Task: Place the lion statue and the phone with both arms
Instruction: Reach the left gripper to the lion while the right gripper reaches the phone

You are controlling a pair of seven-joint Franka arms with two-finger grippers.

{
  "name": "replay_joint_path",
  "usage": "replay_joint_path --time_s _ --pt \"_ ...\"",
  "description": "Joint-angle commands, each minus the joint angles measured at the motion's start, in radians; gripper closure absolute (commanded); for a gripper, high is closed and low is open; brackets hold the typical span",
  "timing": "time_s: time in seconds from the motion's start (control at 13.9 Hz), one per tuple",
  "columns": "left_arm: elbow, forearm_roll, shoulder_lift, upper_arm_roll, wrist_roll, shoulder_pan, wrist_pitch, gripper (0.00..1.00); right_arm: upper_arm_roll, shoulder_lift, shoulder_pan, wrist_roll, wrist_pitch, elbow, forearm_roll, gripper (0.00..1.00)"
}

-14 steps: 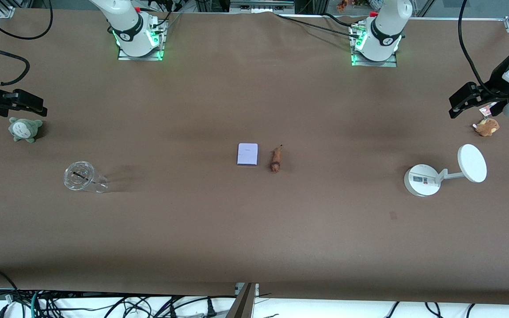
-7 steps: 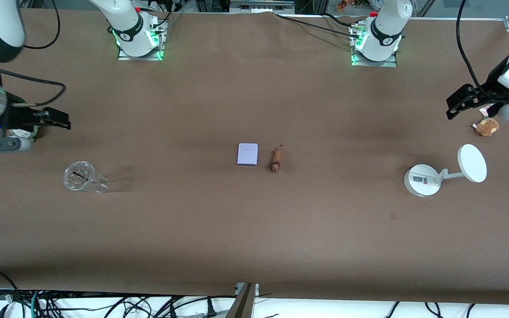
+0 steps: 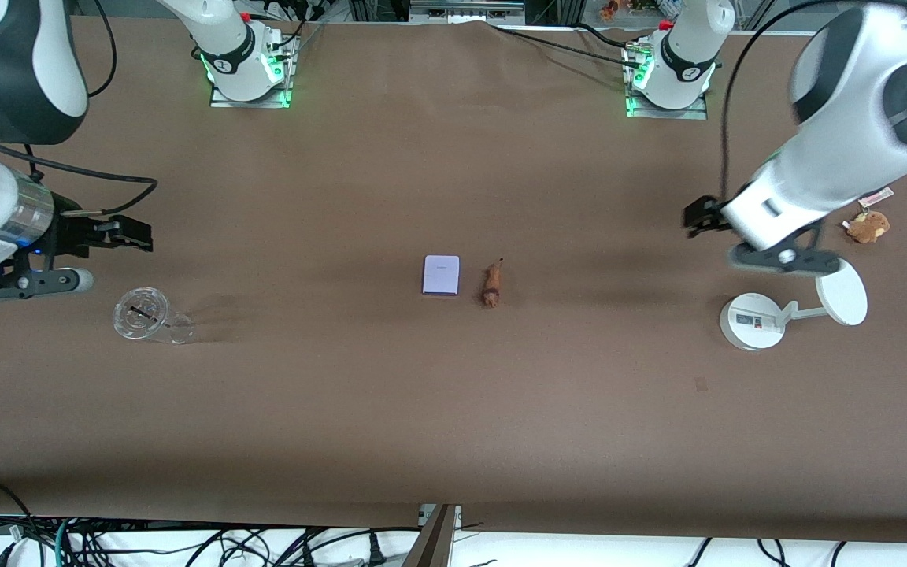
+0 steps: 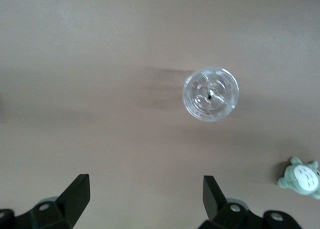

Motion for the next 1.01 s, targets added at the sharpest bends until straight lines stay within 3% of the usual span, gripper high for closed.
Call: replay_joint_path --time_s 0.0,0.22,0.36,0.58,0.93 --pt "0.027 -0.012 0.093 -0.057 -0.109 -0.024 0.096 0.0 0.003 0.057 0.012 0.015 0.033 0.024 -0.002 0.0" --pt "0.019 0.002 0.197 -0.057 -0.37 -0.156 0.284 0.0 0.003 0.135 0.036 0.018 0.156 0.024 0.001 0.0" --pt "0.013 0.004 0.252 -0.06 -0.48 -0.217 0.381 0.0 0.001 0.181 0.05 0.022 0.217 0.022 0.052 0.0" --pt "0.012 0.022 0.343 -0.055 -0.49 -0.286 0.484 0.0 0.003 0.212 0.076 0.146 0.259 0.019 0.058 0.0" --pt "0.005 0.203 0.447 -0.055 -0.547 -0.372 0.558 0.0 0.001 0.281 0.157 0.249 0.34 0.017 0.052 0.0"
